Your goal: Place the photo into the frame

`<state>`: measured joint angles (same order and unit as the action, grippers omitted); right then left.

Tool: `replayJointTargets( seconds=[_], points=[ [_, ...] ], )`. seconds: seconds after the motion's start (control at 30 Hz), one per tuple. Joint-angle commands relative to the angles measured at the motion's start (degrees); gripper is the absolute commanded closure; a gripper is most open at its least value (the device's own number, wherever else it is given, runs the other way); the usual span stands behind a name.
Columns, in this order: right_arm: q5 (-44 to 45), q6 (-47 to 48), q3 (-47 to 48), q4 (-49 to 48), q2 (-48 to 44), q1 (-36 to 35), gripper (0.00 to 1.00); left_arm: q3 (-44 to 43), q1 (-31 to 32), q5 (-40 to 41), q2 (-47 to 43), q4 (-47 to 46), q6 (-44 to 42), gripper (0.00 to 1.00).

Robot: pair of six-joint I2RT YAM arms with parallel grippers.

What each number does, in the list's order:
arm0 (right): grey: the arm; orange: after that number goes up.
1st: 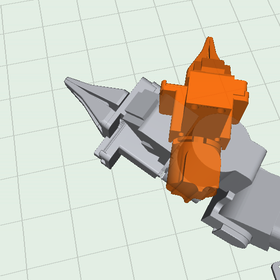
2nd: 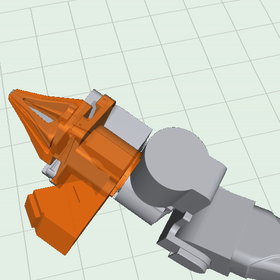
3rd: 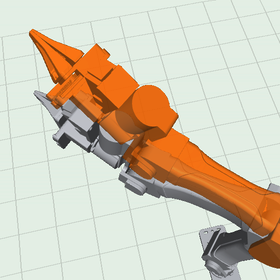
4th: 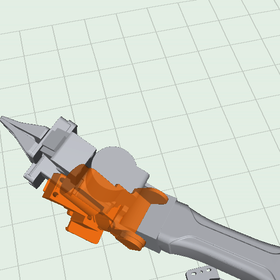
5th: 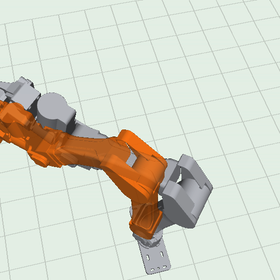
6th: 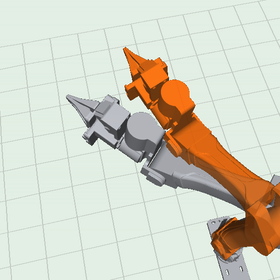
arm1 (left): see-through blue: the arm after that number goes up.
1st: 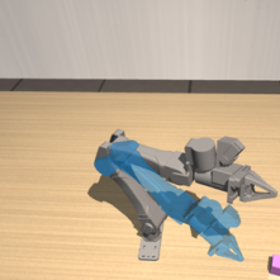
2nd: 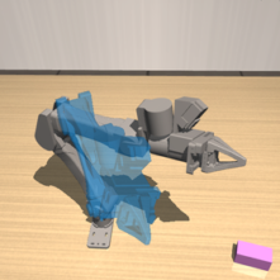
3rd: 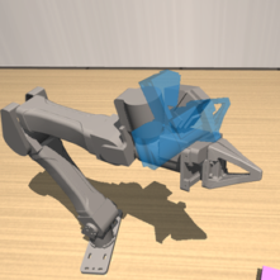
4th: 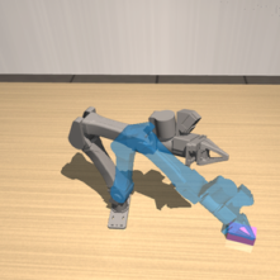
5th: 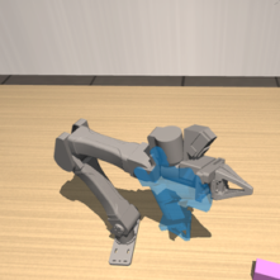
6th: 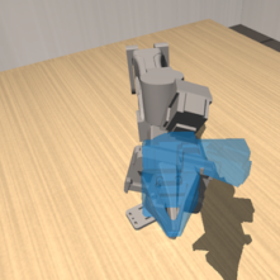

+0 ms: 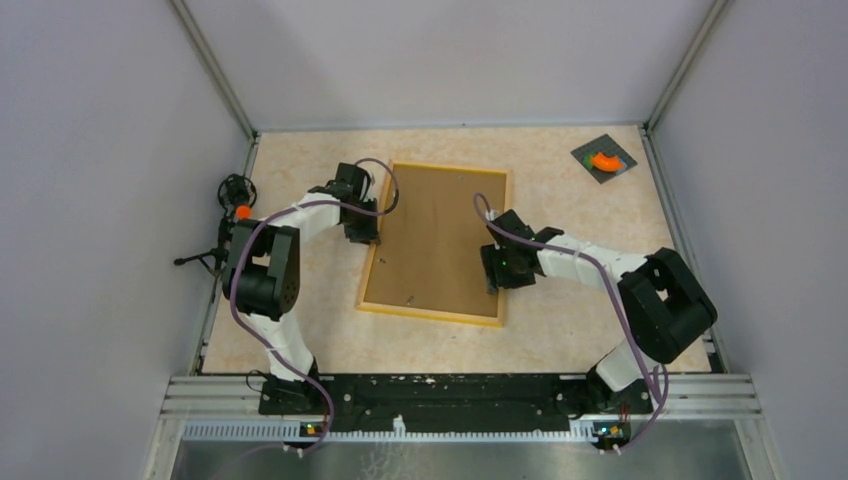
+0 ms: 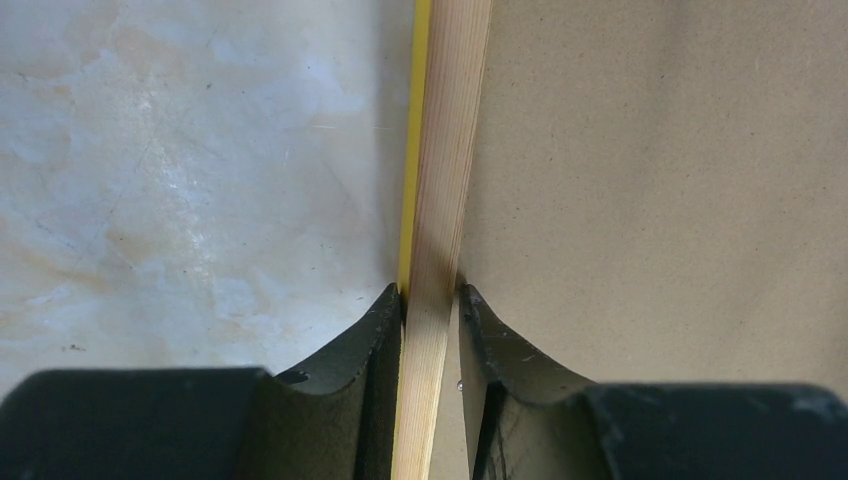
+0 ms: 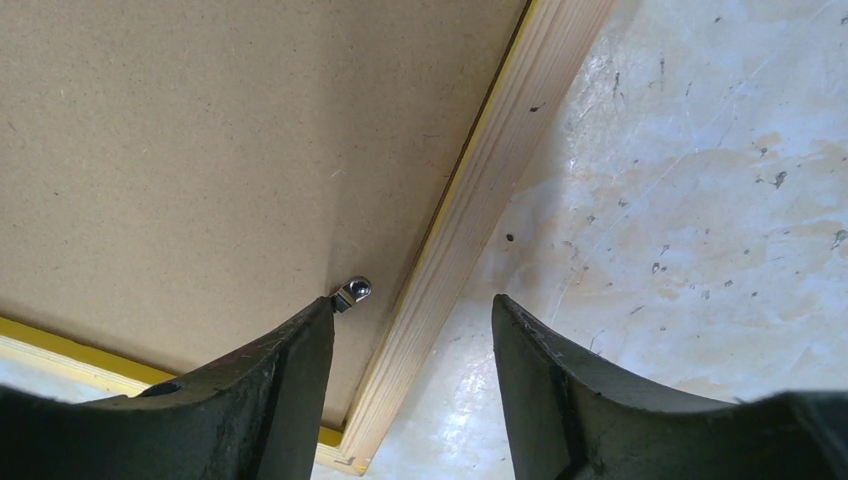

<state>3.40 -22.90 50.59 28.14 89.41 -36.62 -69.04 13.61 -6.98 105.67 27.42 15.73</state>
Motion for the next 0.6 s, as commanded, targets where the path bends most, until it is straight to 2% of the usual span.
replayJointTargets(
  seconds=[0.0, 0.3, 0.37, 0.5, 0.57],
  points=[
    [2.79, -1.97, 3.22, 4.71, 3.32, -1.58, 0.41, 0.23, 0.30, 2.58, 0.63, 3.14, -1.31, 0.69],
    [3.18, -6.22, 6.31, 7.39, 4.74, -1.82, 0.40, 0.33, 0.37, 2.34, 0.28, 3.20, -1.40, 0.70],
    [4.50, -5.63, 5.92, 8.43, 5.03, -1.85, 0.44, 0.28, 0.39, 2.47, 0.26, 3.28, -1.40, 0.70],
    [4.95, -4.15, 4.13, 9.05, 4.30, -1.85, 0.62, 0.14, 0.32, 2.60, 0.28, 3.39, -1.44, 0.70],
    [6.83, -3.81, 3.99, 9.53, 4.03, -1.87, 0.65, 0.02, 0.39, 2.36, 0.48, 3.49, -1.40, 0.70]
  ],
)
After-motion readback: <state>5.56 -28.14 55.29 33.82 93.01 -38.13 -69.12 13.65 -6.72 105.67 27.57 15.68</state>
